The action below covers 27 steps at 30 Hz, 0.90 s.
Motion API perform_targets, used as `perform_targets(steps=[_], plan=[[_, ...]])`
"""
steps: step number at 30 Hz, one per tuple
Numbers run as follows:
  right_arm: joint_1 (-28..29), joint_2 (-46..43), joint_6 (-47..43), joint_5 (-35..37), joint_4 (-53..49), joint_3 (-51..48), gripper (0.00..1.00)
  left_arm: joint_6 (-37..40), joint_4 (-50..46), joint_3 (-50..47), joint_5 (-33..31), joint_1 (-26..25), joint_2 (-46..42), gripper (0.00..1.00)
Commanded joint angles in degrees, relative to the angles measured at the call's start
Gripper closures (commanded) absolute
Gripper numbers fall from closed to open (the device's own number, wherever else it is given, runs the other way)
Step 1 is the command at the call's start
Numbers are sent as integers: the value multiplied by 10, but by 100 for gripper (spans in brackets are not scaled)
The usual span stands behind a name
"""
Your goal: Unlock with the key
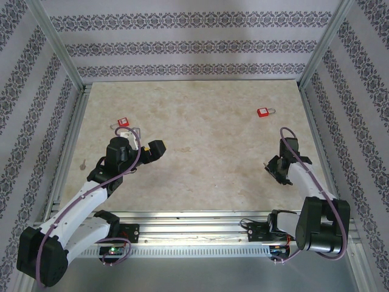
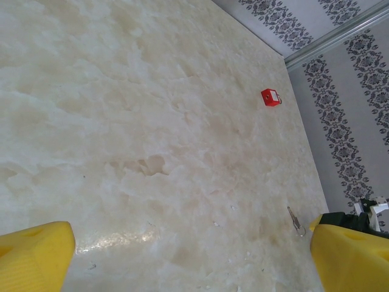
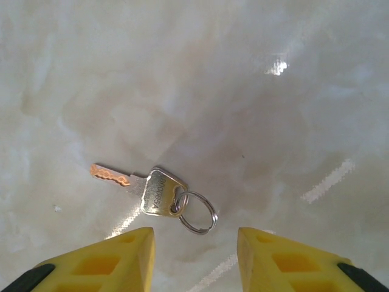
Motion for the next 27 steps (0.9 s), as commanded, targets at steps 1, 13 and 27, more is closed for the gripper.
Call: perform_targets(steps=[1, 13, 27], plan=[[-8, 14, -8, 3, -1, -10, 59, 14, -12, 0, 8, -5, -1, 0], [-10, 66, -9, -2, 44, 1, 65, 8, -3, -13, 10, -5, -16, 0], [-12, 69, -19, -20, 47, 10, 96, -9, 38, -29, 27, -12, 3, 0]])
